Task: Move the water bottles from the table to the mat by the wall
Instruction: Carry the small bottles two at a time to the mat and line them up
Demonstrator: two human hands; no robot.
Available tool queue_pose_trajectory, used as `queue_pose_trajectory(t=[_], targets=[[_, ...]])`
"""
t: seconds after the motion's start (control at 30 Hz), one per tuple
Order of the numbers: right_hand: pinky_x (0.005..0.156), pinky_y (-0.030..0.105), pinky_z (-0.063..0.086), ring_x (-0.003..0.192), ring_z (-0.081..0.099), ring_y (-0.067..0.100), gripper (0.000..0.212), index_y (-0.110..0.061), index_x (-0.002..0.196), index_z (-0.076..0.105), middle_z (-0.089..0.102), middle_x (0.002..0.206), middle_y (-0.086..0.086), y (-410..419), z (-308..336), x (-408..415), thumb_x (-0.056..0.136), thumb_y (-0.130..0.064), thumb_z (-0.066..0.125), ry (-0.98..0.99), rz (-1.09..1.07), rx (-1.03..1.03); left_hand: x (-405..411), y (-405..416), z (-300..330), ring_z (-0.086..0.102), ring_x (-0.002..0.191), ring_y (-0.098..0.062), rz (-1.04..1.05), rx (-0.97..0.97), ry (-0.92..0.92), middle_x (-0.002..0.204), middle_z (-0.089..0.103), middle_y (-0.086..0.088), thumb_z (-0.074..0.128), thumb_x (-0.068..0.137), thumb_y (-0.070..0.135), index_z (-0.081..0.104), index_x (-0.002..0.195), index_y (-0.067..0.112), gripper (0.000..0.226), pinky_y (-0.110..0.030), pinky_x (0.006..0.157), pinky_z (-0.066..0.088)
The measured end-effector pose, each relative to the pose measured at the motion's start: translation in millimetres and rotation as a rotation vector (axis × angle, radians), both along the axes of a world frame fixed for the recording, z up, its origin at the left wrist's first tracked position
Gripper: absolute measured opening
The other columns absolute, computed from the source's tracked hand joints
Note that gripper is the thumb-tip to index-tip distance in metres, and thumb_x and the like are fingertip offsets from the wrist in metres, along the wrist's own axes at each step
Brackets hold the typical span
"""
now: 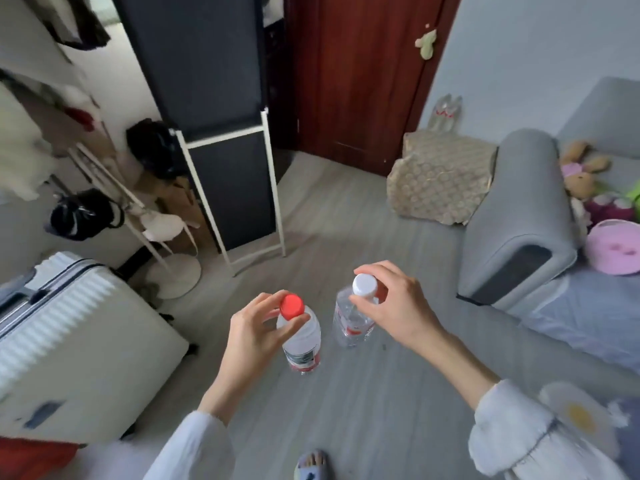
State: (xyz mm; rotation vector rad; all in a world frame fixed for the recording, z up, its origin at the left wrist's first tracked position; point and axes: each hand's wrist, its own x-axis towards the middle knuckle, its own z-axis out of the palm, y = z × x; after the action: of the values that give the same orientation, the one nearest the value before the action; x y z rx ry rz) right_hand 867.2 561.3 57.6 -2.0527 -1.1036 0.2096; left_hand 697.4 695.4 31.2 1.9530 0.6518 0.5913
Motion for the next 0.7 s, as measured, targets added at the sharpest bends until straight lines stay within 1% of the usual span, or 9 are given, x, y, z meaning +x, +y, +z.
queue_pose_trajectory(t=[0.1, 0.17, 0.27, 0.3, 0.4, 0.47, 0.53, 0.63, 0.7], targets=[[0.064, 0.002, 0.036, 0.059, 0.048, 0.004, 0.03, -0.01, 0.096, 0.065, 0.058, 0.093, 0.002, 8, 6, 66, 0.068, -0.011, 0.075, -0.021, -0.134, 0.047, 80, 26, 6, 0.065, 0.083, 0.0, -0.097, -0.014, 0.006, 0.085, 0.065, 0.005, 0.076, 0.07, 0.023, 0.061, 0.083, 0.041, 0.027, -0.018, 0.075, 0.053], [0.065, 0.001, 0.035, 0.06, 0.048, 0.004, 0.03, -0.008, 0.095, 0.065, 0.059, 0.092, 0.004, 14, 9, 108, 0.067, -0.008, 0.076, -0.044, -0.201, 0.072, 132, 39, 10, 0.065, 0.083, -0.005, -0.147, -0.005, 0.018, 0.085, 0.065, 0.001, 0.076, 0.071, 0.024, 0.06, 0.085, 0.04, 0.026, -0.029, 0.079, 0.054], [0.066, 0.004, 0.036, 0.064, 0.051, 0.01, 0.031, -0.006, 0.094, 0.065, 0.062, 0.09, 0.008, 25, 7, 173, 0.065, -0.007, 0.077, -0.055, -0.295, 0.097, 209, 58, 10, 0.066, 0.082, -0.013, -0.192, 0.003, 0.039, 0.082, 0.065, -0.003, 0.076, 0.071, 0.025, 0.062, 0.08, 0.037, 0.021, -0.037, 0.079, 0.054], [0.066, 0.006, 0.037, 0.067, 0.052, 0.013, 0.031, -0.005, 0.093, 0.065, 0.063, 0.09, 0.01, 29, 4, 197, 0.065, -0.006, 0.077, -0.059, -0.319, 0.101, 235, 64, 9, 0.066, 0.081, -0.014, -0.207, 0.012, 0.048, 0.081, 0.065, -0.003, 0.075, 0.071, 0.025, 0.062, 0.078, 0.039, 0.02, -0.038, 0.078, 0.054], [0.067, 0.007, 0.038, 0.07, 0.056, 0.016, 0.033, -0.006, 0.094, 0.066, 0.064, 0.088, 0.011, 40, -7, 269, 0.063, -0.007, 0.078, -0.07, -0.355, 0.093, 312, 81, 1, 0.063, 0.074, -0.008, -0.255, 0.051, 0.074, 0.078, 0.065, -0.001, 0.076, 0.07, 0.026, 0.063, 0.078, 0.038, 0.019, -0.03, 0.075, 0.05], [0.068, 0.01, 0.041, 0.069, 0.058, 0.019, 0.035, -0.008, 0.096, 0.066, 0.064, 0.089, 0.01, 48, -14, 319, 0.063, -0.009, 0.079, -0.07, -0.357, 0.084, 364, 92, -5, 0.063, 0.075, -0.006, -0.267, 0.052, 0.089, 0.079, 0.066, 0.001, 0.076, 0.069, 0.026, 0.066, 0.08, 0.032, 0.016, -0.026, 0.075, 0.049], [0.068, 0.009, 0.042, 0.069, 0.058, 0.017, 0.035, -0.009, 0.095, 0.066, 0.064, 0.09, 0.009, 55, -19, 372, 0.063, -0.01, 0.079, -0.051, -0.381, 0.093, 418, 103, -7, 0.064, 0.076, -0.005, -0.269, 0.037, 0.106, 0.082, 0.068, 0.0, 0.077, 0.069, 0.024, 0.066, 0.079, 0.033, 0.018, -0.023, 0.074, 0.049], [0.068, 0.005, 0.041, 0.072, 0.057, 0.014, 0.033, -0.009, 0.094, 0.066, 0.065, 0.091, 0.009, 68, -16, 446, 0.063, -0.008, 0.078, -0.035, -0.433, 0.105, 494, 120, -2, 0.066, 0.082, -0.011, -0.299, 0.014, 0.128, 0.087, 0.07, -0.002, 0.077, 0.068, 0.022, 0.068, 0.084, 0.027, 0.019, -0.024, 0.078, 0.05], [0.069, 0.01, 0.042, 0.072, 0.057, 0.016, 0.032, -0.009, 0.093, 0.065, 0.064, 0.091, 0.009, 80, -11, 493, 0.064, -0.007, 0.078, -0.032, -0.44, 0.087, 543, 136, 2, 0.067, 0.084, -0.013, -0.307, 0.004, 0.122, 0.088, 0.07, 0.0, 0.077, 0.069, 0.021, 0.068, 0.086, 0.026, 0.021, -0.025, 0.08, 0.051]])
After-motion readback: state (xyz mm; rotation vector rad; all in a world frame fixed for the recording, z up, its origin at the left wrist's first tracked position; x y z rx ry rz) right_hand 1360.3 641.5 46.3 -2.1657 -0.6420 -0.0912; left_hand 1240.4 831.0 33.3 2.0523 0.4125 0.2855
